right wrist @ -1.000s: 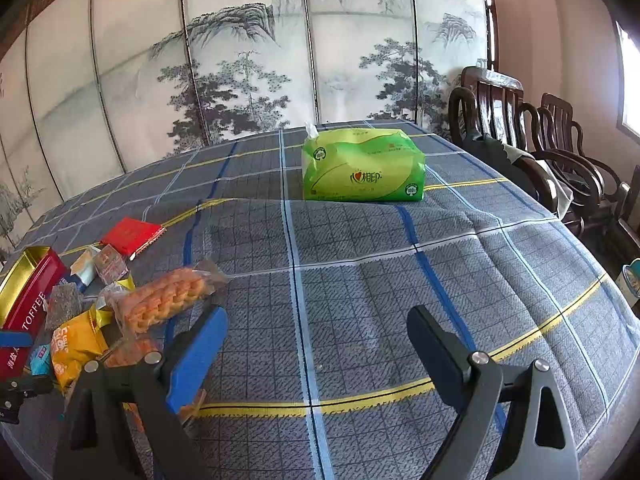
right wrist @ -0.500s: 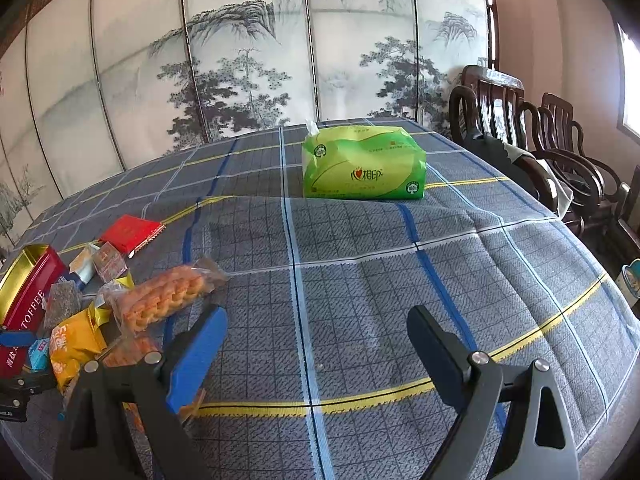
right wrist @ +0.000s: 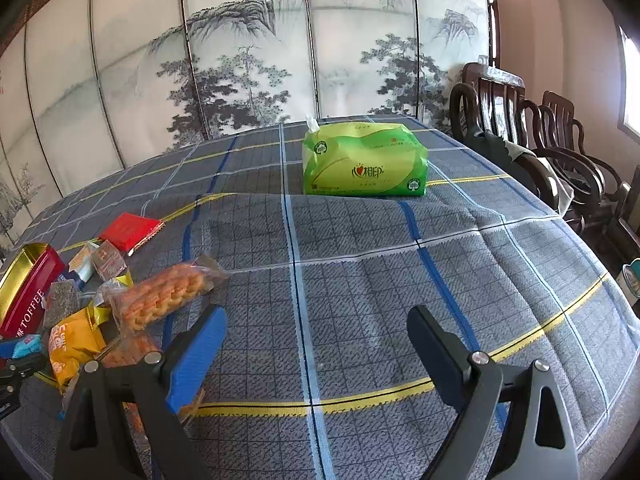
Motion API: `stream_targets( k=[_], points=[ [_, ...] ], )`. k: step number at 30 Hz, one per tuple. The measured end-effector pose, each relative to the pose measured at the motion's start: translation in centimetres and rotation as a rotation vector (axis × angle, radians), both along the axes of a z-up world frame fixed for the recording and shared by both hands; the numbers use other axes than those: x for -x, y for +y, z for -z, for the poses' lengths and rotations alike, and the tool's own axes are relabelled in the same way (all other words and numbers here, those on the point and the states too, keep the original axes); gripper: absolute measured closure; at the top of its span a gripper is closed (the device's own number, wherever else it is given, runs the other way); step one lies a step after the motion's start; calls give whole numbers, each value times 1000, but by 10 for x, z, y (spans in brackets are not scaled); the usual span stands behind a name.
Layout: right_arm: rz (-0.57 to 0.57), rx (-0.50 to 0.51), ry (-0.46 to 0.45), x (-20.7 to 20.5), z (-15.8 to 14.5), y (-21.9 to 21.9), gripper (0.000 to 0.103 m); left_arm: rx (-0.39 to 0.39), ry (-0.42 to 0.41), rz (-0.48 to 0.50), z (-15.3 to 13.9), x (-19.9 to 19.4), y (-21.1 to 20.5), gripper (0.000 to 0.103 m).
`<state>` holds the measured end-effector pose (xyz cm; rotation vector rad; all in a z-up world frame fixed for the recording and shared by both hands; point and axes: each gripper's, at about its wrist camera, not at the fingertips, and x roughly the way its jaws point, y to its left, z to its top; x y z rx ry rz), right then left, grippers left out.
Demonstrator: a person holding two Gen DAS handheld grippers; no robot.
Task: Organize snacks
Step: 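Reach over the snacks and grasp a blue-wrapped candy with the left tool, then carry the blue candy into the gold tin and open the left tool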
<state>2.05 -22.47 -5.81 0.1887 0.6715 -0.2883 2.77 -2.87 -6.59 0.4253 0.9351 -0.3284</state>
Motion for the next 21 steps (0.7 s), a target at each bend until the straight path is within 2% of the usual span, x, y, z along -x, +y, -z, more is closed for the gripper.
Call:
stream_targets(
  k=[7, 16, 21],
  points=[
    [3, 0, -2, 0, 0, 0, 9, 15, -39, -57, -23, 8, 2, 80],
    [4, -4, -22, 3, -5, -2, 9, 35, -61, -96, -37, 9, 13, 80],
    [-23, -15, -72, 13, -11, -1, 9, 90, -46, -153, -49, 2, 35, 80]
  ],
)
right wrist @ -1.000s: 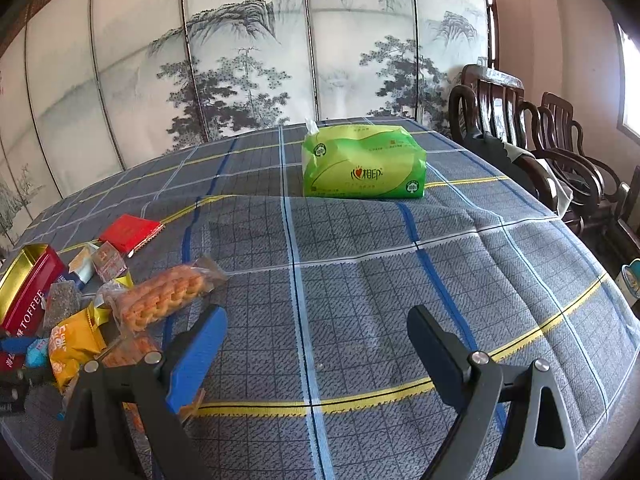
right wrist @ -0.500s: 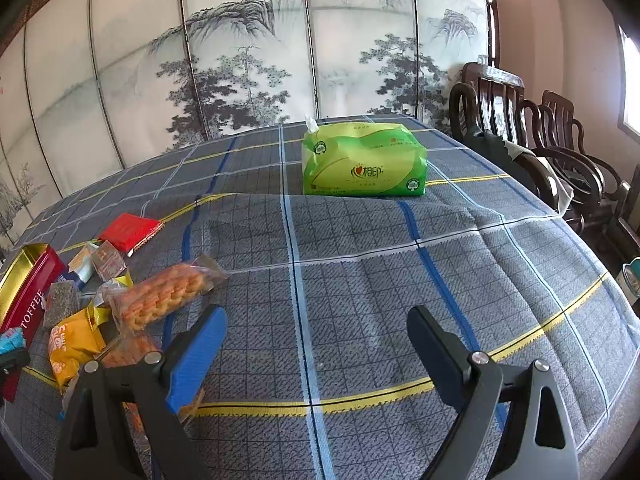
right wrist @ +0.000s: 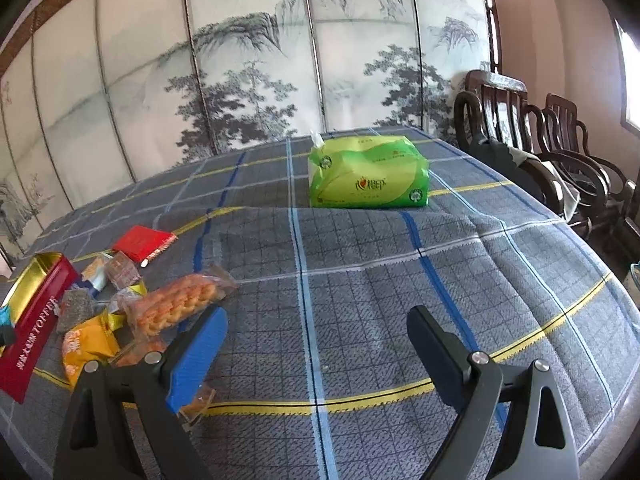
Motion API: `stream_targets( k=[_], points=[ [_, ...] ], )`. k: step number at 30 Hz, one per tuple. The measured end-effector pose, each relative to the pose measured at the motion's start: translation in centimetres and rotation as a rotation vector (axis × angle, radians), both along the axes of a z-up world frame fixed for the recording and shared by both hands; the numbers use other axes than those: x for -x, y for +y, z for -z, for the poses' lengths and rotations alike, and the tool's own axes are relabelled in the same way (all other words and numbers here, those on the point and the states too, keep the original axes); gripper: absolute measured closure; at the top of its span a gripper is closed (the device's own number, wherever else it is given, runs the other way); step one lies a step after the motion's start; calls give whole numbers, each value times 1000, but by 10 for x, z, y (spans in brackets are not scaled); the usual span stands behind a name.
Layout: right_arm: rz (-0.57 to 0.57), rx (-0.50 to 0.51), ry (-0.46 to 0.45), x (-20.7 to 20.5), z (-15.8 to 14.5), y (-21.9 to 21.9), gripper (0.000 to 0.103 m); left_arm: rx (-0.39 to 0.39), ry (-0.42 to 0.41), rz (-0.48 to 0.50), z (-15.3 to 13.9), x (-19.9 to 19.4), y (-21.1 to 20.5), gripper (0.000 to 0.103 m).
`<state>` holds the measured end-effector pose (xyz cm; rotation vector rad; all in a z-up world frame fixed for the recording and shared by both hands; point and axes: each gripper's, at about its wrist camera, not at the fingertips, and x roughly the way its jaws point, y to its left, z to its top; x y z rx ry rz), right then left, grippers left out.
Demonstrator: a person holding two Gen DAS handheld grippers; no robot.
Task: Organize snacks
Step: 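Carry the blue candy into the gold tin and open the left tool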
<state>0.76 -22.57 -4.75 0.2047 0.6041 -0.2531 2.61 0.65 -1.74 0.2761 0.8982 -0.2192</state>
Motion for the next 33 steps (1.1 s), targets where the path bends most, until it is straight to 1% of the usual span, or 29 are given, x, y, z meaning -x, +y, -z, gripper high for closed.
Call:
stream_targets(
  k=[4, 7, 10, 16, 18, 21, 25, 28, 31, 33],
  points=[
    [-42, 1, -21, 12, -6, 9, 9, 34, 7, -55, -9, -8, 25, 80],
    [-79, -18, -22, 20, -10, 19, 9, 34, 1, -105, -12, -14, 44, 80],
    [-119, -11, -19, 28, -17, 32, 9, 44, 11, -145, -10, -19, 61, 80],
    [-230, -81, 1, 33, -26, 58, 9, 34, 20, -203, -2, -27, 82, 80],
    [-273, -90, 9, 35, -26, 70, 9, 33, 25, -218, 0, -31, 89, 80],
    [-331, -79, 46, 30, -23, 88, 9, 32, 47, -244, 8, -40, 101, 80],
    [-361, -40, 67, 28, -18, 103, 9, 25, 75, -284, 18, -53, 116, 80],
    [-359, -2, 87, 24, -16, 98, 9, 16, 88, -305, 25, -59, 126, 80],
    [-356, 12, 137, 14, -12, 86, 9, 4, 100, -320, 32, -66, 133, 80],
    [-360, 41, 164, 7, -9, 80, 9, -2, 110, -332, 37, -70, 137, 80]
  ],
)
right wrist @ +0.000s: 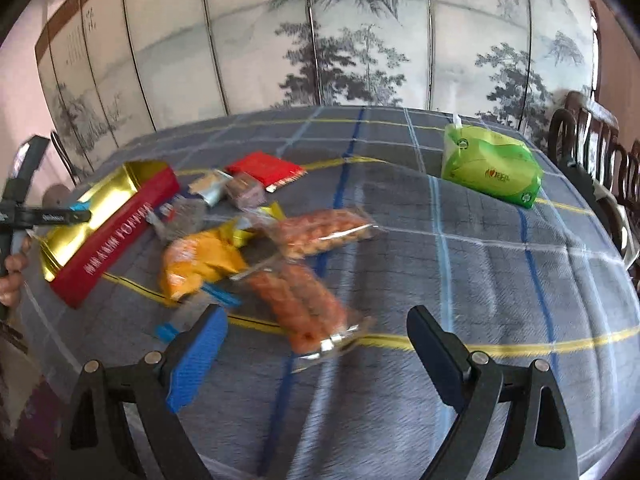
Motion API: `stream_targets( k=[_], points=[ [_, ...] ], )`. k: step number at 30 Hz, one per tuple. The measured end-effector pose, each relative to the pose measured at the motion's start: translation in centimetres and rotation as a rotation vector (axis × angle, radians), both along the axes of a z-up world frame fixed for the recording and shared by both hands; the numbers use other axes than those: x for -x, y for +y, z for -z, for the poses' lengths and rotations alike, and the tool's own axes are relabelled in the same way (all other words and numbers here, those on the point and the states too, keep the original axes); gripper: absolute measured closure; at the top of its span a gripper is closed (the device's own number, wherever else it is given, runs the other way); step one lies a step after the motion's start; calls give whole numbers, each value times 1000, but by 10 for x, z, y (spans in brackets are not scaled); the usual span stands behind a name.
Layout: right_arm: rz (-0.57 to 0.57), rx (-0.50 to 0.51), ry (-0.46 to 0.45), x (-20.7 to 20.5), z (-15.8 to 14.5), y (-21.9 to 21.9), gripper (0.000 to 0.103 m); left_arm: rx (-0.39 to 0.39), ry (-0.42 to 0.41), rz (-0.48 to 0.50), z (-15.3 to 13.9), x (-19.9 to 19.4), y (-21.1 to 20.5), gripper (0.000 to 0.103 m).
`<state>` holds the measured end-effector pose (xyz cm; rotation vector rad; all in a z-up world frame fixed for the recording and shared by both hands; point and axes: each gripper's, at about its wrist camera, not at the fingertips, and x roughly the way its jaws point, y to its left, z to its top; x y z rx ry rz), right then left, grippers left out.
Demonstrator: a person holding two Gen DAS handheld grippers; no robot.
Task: Organize snacks
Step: 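Carry the blue candy into the gold tin and open the left tool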
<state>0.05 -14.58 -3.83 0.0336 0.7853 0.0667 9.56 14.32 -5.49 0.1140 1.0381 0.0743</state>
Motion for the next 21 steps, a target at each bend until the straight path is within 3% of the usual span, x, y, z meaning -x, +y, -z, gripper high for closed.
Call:
stream_targets(
  k=[11, 16, 21],
  points=[
    [-173, 141, 108, -41, 16, 17, 10, -1, 36, -17, 10, -10, 8, 79],
    [-205, 179, 154, -53, 20, 24, 24, 2, 36, -16, 10, -13, 9, 79],
    [-222, 178, 200, -58, 26, 26, 28, -3, 39, -20, 11, -15, 9, 77]
  ],
)
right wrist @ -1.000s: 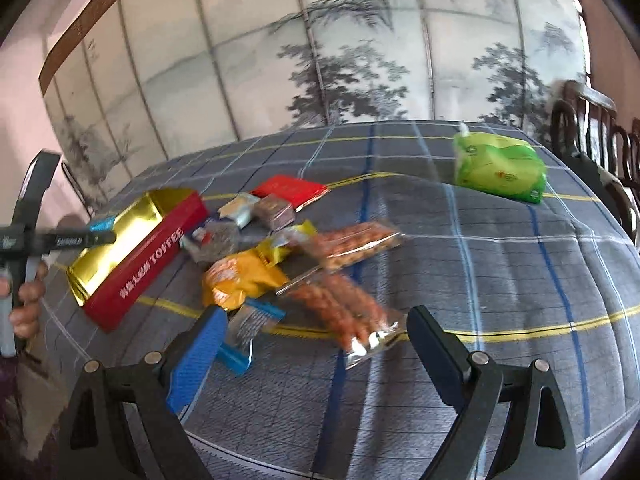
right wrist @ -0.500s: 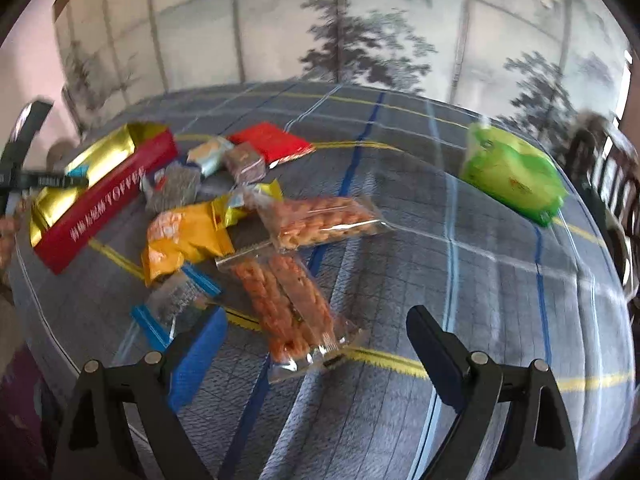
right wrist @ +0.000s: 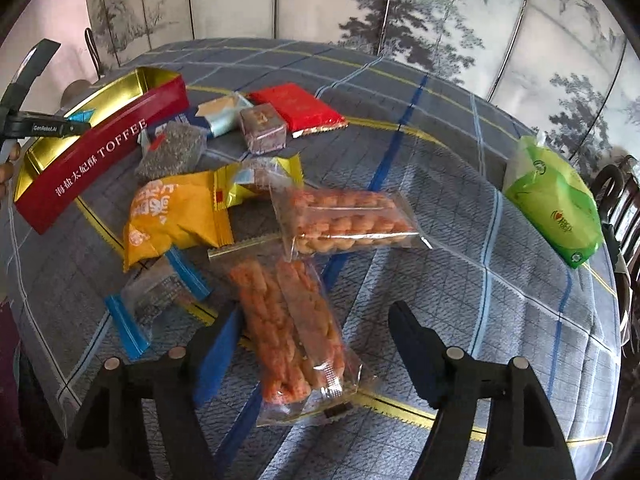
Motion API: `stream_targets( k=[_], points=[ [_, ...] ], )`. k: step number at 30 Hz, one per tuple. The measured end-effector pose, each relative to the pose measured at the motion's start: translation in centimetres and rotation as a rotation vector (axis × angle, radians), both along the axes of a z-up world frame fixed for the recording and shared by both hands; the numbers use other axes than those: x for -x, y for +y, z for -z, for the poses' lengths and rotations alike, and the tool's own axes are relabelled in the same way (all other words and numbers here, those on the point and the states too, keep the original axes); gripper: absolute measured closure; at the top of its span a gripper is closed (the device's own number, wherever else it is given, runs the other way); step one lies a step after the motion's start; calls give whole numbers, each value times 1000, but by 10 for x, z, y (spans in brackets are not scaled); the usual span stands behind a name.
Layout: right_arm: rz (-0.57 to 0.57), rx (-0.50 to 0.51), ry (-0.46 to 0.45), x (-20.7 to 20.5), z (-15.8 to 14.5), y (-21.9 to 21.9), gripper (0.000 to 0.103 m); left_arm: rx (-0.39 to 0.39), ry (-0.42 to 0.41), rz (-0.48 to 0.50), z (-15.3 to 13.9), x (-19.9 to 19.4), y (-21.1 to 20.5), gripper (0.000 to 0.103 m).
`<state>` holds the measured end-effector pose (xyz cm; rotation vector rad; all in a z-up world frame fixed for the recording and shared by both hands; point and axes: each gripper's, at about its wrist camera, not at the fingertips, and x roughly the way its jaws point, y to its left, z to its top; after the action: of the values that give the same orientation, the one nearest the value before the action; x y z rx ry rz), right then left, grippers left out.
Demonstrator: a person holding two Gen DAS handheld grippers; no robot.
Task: Organize snacks
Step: 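Carry the blue candy into the gold tin and open the left tool, then grasp the clear bag of orange snacks with the right tool and drop it in the tin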
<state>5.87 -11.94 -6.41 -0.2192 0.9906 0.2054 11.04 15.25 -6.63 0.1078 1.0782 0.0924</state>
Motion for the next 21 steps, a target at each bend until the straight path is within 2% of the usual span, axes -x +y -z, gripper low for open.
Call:
stream_targets(
  k=[4, 5, 6, 8, 9, 11, 15, 21],
  points=[
    [-6, -4, 17, -2, 1, 0, 31, 1, -12, -14, -1, 0, 1, 72],
    [-9, -8, 20, -3, 1, 1, 33, -2, -16, -17, -2, 0, 2, 61],
    [-17, -22, 26, -2, 1, 1, 40, -6, -21, -19, -3, 1, 2, 48],
    [-17, -53, 39, -3, 0, 1, 58, -13, -57, -22, -9, 3, 2, 44],
    [-1, -40, 32, -3, -1, 1, 62, -15, -70, -18, -11, 5, 2, 41],
    [12, -43, 37, -3, -2, 0, 62, -22, -83, -13, -15, 6, 1, 35],
    [19, -72, 30, 5, -4, -2, 63, 21, -104, -18, -24, 12, 5, 34],
    [38, -157, -20, 27, -29, -2, 63, 128, -162, -67, -41, 35, 18, 35]
  ],
)
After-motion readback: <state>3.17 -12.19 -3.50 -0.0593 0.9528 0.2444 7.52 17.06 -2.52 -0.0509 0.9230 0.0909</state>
